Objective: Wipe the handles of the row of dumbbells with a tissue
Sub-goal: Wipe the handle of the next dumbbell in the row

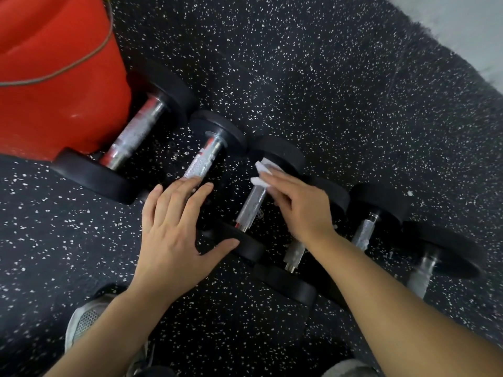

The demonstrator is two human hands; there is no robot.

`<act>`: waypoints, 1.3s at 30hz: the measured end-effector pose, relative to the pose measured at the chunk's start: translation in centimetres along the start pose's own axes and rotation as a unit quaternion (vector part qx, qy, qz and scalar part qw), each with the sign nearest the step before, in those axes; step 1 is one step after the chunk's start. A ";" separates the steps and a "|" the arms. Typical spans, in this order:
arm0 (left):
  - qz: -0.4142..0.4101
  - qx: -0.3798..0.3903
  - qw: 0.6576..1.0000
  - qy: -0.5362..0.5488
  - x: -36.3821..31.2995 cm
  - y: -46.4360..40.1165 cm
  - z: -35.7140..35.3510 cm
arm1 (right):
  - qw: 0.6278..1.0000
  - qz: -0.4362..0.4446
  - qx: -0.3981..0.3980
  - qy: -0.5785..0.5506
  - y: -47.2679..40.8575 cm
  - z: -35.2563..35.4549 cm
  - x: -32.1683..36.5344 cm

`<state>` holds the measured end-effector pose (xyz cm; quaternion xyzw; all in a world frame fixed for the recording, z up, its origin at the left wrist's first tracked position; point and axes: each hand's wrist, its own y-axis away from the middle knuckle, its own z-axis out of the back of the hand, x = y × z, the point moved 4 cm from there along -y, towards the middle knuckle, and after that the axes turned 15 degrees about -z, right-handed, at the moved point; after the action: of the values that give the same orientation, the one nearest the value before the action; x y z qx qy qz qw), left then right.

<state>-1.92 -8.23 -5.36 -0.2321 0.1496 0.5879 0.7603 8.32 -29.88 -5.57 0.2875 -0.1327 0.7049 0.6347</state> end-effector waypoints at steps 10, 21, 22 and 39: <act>-0.004 -0.009 1.000 -0.003 0.0 0.1 0.0 | 0.970 0.079 0.227 0.020 3.6 -1.1 1.2; -0.012 -0.018 1.000 -0.010 0.1 0.1 -0.1 | 0.996 0.023 0.077 -0.032 2.6 -1.4 0.0; -0.013 -0.018 1.000 -0.012 0.1 0.2 -0.2 | 0.993 0.034 0.107 -0.021 3.1 -1.5 0.1; -0.146 -0.007 0.989 0.028 -5.8 -1.3 -2.8 | 0.991 -0.119 -0.023 -0.047 6.7 7.1 -6.1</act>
<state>-2.08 -14.72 -4.60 -0.2729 0.1315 0.4653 0.8317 3.63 -39.81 -2.21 0.3191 -0.1434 0.6065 0.7140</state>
